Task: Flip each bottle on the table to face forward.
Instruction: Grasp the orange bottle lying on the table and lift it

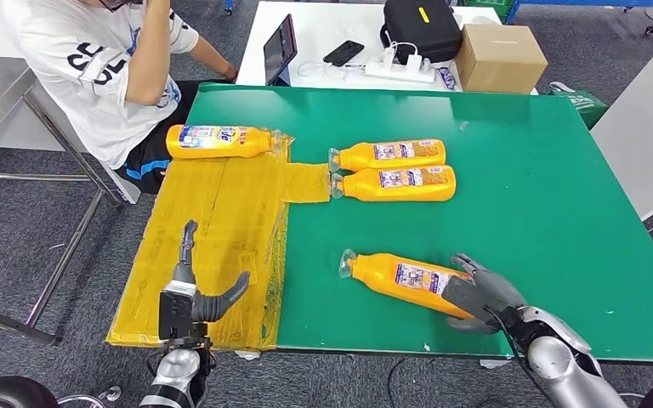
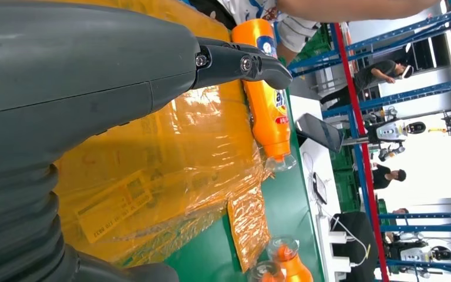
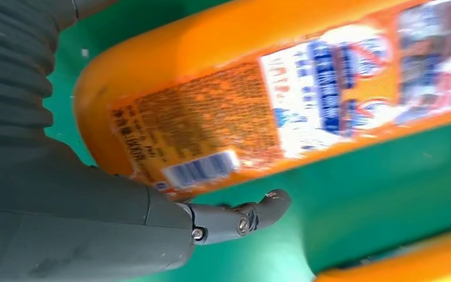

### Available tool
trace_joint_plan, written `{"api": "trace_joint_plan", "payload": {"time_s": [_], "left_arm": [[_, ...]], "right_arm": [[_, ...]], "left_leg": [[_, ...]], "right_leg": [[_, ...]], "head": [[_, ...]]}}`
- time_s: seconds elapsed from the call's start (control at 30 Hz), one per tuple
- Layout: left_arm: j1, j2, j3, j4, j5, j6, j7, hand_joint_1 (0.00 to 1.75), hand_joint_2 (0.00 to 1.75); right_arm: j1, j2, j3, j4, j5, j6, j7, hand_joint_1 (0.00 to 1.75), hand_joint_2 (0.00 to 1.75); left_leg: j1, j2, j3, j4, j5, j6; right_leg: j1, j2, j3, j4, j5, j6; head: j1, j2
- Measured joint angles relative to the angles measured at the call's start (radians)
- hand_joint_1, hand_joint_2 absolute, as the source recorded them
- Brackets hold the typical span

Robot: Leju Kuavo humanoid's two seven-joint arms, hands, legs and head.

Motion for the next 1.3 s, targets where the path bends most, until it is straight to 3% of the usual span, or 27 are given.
{"api": "trace_joint_plan", "payload": {"time_s": [0.27,0.4,0.6,0.67,0.77,0.87,1.3], "left_arm": [[-0.027,-0.003,-0.017,0.041,0.012,-0.014,0.003,0.0,1.75],[-0.042,-0.009,-0.022,0.062,0.021,-0.013,0.004,0.0,1.75],[-0.049,-0.011,-0.033,0.071,0.023,-0.01,0.006,0.0,1.75],[-0.049,-0.011,-0.035,0.074,0.023,-0.009,0.007,0.0,1.75],[-0.049,-0.011,-0.036,0.076,0.023,-0.009,0.007,0.0,1.75],[-0.049,-0.011,-0.036,0.08,0.024,-0.008,0.007,0.0,1.75],[-0.048,-0.013,-0.036,0.086,0.022,-0.014,0.01,0.0,1.75]], "right_arm": [[-0.014,-0.027,0.036,0.024,0.01,0.045,0.029,0.0,1.75],[-0.045,-0.015,0.071,0.066,0.038,0.013,0.036,0.07,1.75],[-0.058,0.014,0.092,0.093,0.051,-0.026,0.032,1.03,1.75],[-0.057,0.023,0.094,0.095,0.055,-0.034,0.029,1.44,1.75],[-0.057,0.035,0.096,0.098,0.06,-0.045,0.027,1.64,1.75],[-0.054,0.055,0.094,0.101,0.07,-0.071,0.02,1.71,1.75],[-0.02,0.155,0.06,0.105,0.097,-0.148,-0.03,1.73,1.75]], "left_leg": [[0.0,0.001,0.0,0.0,0.0,0.0],[0.0,0.004,0.003,0.0,0.0,0.0],[0.001,0.005,0.006,0.0,-0.001,0.0],[0.001,0.005,0.006,0.0,-0.001,0.0],[0.002,0.005,0.007,0.0,-0.001,0.0],[0.001,0.005,0.008,0.0,0.0,0.0],[0.002,0.005,0.008,0.0,0.0,0.0]], "right_leg": [[0.0,0.0,0.0,0.0,0.0,0.0],[0.0,0.001,0.001,0.0,0.0,0.0],[0.001,0.002,0.003,0.0,0.001,-0.001],[0.001,0.003,0.003,0.0,0.001,-0.001],[0.001,0.004,0.004,0.0,0.001,-0.001],[0.001,0.004,0.005,0.0,0.002,-0.001],[0.001,0.004,0.005,0.0,0.002,-0.001]], "head": [[0.0,0.0],[0.0,0.0],[0.0,0.0],[0.0,0.0],[0.0,0.0],[0.0,0.0],[0.0,0.0]]}}
